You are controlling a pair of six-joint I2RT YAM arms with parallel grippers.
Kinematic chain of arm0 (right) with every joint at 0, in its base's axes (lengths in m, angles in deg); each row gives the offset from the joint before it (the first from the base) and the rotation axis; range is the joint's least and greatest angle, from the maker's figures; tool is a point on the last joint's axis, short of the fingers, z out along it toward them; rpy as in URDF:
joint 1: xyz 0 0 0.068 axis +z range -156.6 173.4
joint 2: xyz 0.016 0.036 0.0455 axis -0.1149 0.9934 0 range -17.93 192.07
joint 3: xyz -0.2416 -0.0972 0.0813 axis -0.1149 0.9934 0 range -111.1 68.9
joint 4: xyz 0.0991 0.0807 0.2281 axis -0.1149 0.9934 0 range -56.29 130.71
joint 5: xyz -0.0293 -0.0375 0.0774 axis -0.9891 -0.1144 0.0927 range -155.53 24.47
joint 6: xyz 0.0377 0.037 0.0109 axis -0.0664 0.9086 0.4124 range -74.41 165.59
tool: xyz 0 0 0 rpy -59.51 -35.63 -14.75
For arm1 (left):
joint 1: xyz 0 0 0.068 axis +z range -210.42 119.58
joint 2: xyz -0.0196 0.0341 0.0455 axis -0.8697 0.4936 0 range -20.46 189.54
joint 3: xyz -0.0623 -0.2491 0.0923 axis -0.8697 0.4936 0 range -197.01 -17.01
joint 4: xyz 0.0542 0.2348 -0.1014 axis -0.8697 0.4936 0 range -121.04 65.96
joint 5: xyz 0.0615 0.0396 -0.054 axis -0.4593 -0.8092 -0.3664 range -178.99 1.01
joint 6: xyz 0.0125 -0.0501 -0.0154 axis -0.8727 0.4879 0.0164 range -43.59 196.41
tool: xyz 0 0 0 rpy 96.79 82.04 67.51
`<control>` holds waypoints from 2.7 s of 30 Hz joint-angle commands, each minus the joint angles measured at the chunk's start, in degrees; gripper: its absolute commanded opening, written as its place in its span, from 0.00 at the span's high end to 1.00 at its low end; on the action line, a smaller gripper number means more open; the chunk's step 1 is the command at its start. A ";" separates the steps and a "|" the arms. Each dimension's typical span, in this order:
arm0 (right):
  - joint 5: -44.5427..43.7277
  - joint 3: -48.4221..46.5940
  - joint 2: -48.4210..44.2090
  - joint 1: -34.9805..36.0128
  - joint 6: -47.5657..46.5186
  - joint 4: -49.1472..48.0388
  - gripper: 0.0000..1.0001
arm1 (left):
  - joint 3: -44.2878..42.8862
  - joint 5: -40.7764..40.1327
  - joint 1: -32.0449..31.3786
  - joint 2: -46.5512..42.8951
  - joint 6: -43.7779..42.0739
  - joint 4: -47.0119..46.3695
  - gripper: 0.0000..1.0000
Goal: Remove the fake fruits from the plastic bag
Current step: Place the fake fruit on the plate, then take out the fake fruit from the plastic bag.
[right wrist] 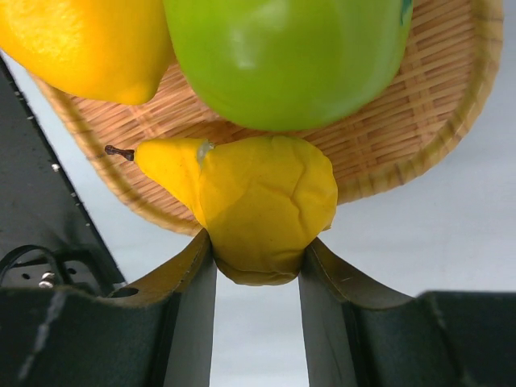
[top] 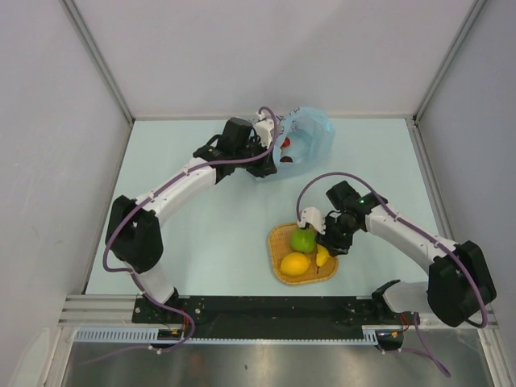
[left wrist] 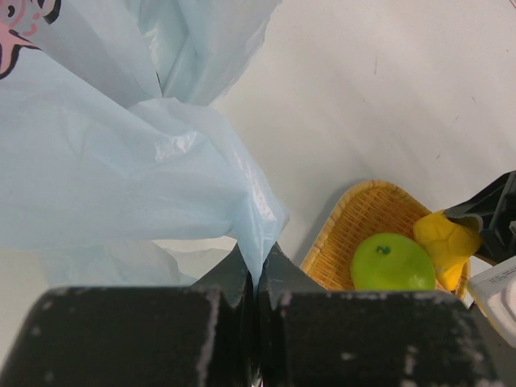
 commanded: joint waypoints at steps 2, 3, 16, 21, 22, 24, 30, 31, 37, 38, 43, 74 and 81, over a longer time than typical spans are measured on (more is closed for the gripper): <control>-5.39 0.00 2.75 1.14 -1.08 -6.68 0.78 | 0.25 0.10 -0.38 -3.25 -0.32 -1.15 1.00; -6.01 0.09 3.10 1.14 -1.08 -8.34 0.78 | 0.25 0.10 -0.47 -3.25 -0.49 -1.06 1.00; -7.87 0.62 5.74 1.14 -0.38 -12.93 0.60 | -0.10 -0.16 -0.30 -2.72 -0.84 -1.15 1.00; -6.11 0.70 3.64 1.14 -1.08 -9.51 0.29 | 0.16 -0.25 -0.38 -2.63 -0.84 -1.06 1.00; -6.28 0.70 3.20 1.05 -1.00 -8.98 0.27 | 0.16 -0.08 -0.38 -2.63 -0.84 -1.06 1.00; -6.81 0.53 2.06 1.14 -0.91 -7.05 0.22 | -0.01 0.01 -0.38 -2.28 -0.76 -1.15 1.00; -9.09 -1.05 -2.07 0.44 0.31 -3.34 0.00 | -0.80 0.45 -0.38 -1.40 -0.58 -1.06 1.00; -8.31 -1.66 -3.56 -0.96 0.93 -3.52 0.00 | -0.98 0.54 -0.38 -1.14 -0.67 -0.97 1.00; -2.42 -10.36 -3.84 -3.78 2.25 1.75 0.00 | -1.59 0.71 -0.38 -0.88 -0.84 -0.89 1.00; -2.15 -11.24 -3.66 -4.74 2.43 0.45 0.00 | -1.59 0.63 -0.38 -0.88 -0.84 -0.89 1.00; -4.71 -18.25 1.42 -8.52 10.76 -8.70 0.00 | -1.33 0.36 -0.38 -1.31 -1.11 -0.54 1.00; -8.48 -40.88 36.94 1.31 45.05 -30.85 0.34 | 3.33 -10.60 -0.47 -7.55 -7.17 1.04 1.00; -11.12 -47.18 40.27 -0.88 46.20 -32.17 0.35 | 12.53 -20.55 1.37 -14.93 -7.44 2.80 1.00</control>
